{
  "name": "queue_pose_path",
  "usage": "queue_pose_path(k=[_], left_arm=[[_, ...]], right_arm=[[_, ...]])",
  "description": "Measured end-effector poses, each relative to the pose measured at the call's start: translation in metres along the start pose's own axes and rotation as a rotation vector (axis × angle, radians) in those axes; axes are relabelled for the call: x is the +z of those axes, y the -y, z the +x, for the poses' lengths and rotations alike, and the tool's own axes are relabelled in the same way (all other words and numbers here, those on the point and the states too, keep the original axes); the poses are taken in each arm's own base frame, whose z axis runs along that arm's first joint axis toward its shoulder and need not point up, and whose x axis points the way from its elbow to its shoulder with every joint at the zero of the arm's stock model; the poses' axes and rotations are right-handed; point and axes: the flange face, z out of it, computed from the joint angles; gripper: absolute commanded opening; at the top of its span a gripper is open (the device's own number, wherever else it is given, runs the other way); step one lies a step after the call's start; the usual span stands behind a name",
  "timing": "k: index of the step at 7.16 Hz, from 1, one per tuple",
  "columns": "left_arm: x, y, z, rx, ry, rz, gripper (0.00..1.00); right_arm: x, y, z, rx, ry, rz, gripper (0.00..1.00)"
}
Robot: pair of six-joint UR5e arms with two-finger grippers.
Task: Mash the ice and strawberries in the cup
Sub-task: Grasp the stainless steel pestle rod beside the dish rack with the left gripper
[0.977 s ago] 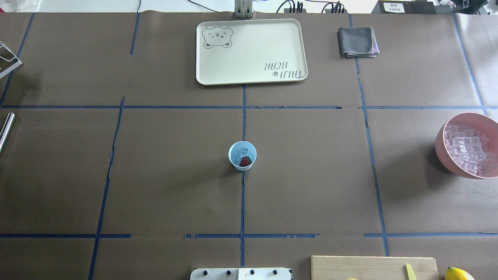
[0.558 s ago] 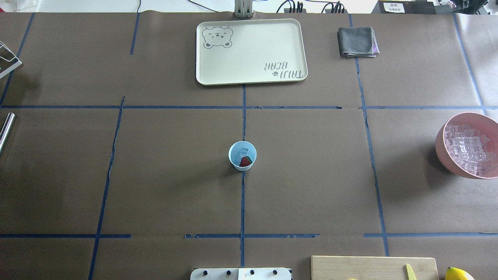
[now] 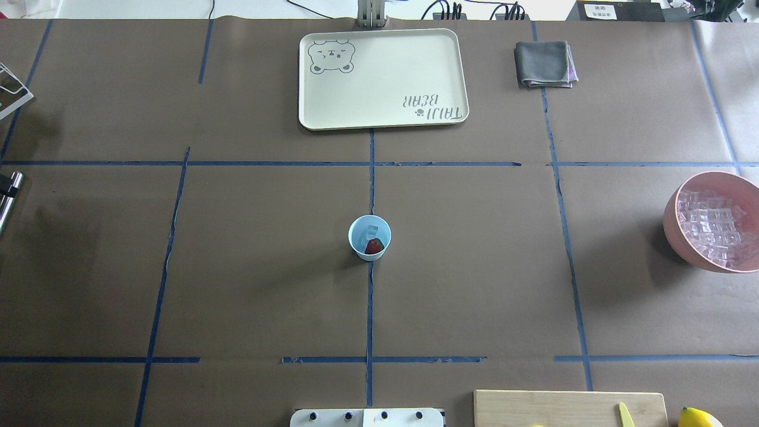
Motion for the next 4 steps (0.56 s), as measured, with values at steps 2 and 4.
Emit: queue_pose_path(k=[2, 4], left_arm=[[0.0134, 0.0016, 0.0079, 0.016, -0.004, -0.012, 0.59], [0.0142, 0.0016, 0.0106, 0.001, -0.008, -0.013, 0.08]], right_arm=[[0.0004, -0.0002, 0.0004, 0.001, 0.0, -0.001, 0.99], [0.0006, -0.0002, 0.0005, 0.001, 0.0, -0.001, 0.99]])
